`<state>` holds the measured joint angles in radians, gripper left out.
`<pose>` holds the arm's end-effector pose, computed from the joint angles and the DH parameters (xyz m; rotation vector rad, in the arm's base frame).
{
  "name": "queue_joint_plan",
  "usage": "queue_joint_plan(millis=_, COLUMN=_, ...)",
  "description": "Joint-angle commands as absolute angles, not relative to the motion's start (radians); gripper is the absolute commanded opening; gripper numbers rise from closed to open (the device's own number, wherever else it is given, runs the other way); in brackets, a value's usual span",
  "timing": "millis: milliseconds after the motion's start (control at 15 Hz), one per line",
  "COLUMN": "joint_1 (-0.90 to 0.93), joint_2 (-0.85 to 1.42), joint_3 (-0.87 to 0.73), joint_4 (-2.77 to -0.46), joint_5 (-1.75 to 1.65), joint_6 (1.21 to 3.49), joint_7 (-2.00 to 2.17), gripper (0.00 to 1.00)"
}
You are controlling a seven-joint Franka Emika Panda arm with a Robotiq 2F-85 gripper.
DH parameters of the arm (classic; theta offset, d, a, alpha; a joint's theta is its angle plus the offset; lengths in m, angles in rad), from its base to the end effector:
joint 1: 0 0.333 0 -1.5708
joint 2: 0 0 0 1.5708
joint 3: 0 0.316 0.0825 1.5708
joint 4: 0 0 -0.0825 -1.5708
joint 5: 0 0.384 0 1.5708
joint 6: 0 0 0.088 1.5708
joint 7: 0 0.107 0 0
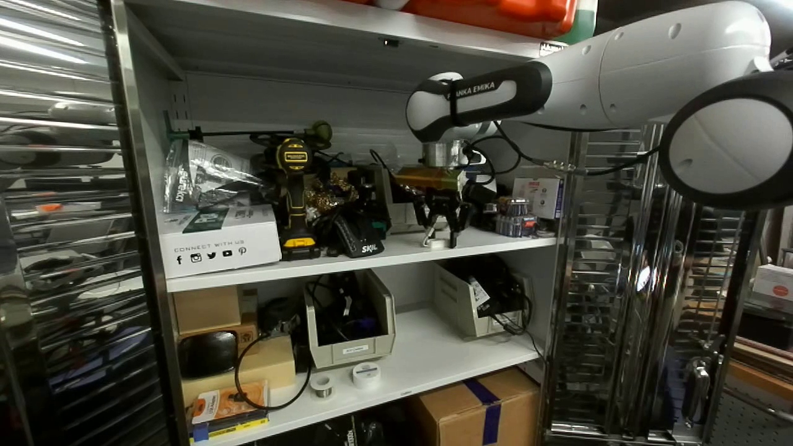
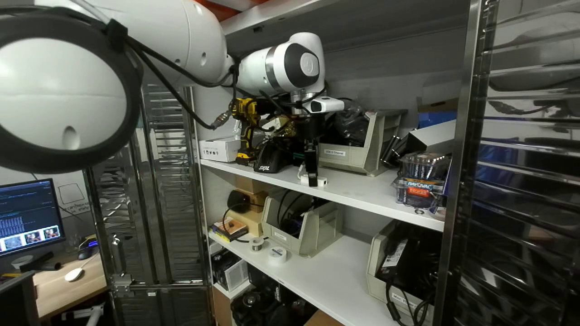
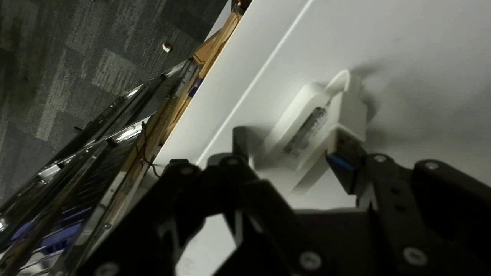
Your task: Put the white extension cable inside the compartment.
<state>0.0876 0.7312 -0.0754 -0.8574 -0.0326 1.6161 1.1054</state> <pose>0.7480 0.0278 0.4853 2.6526 -1.5761 0.1065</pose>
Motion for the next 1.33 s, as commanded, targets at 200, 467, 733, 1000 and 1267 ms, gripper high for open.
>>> queue_joint_plan(millis=200, joint_1=0.095, joint_2=0.744, joint_3=-0.084, joint_4=-0.802, joint_5=-0.048, joint_6=1.538, joint_7=1.117, gripper=0.17)
queue_joint_plan(millis=467, joint_1=0.099, joint_2=0.692, joint_3=-0.086, joint_4=-0.875, joint_5=-0.05, joint_6=1.609, joint_7=1.129, gripper=0.16)
queue_joint_plan(millis=733, joint_1=0.103, joint_2=0.635, joint_3=-0.089, joint_4=-0.951, joint_5=-0.047, joint_6=1.712, joint_7=1.174, gripper=0.15)
queue_joint_plan(millis=1000, joint_1=0.112, joint_2=0.573, joint_3=-0.096, joint_4=-1.067, joint_5=-0.053, joint_6=1.891, joint_7=1.278, gripper=0.14)
queue_joint_plan(millis=1267, joint_1=0.122, joint_2=0.5, joint_3=-0.099, joint_4=-1.234, joint_5=-0.049, joint_6=2.126, joint_7=1.405, gripper=0.14)
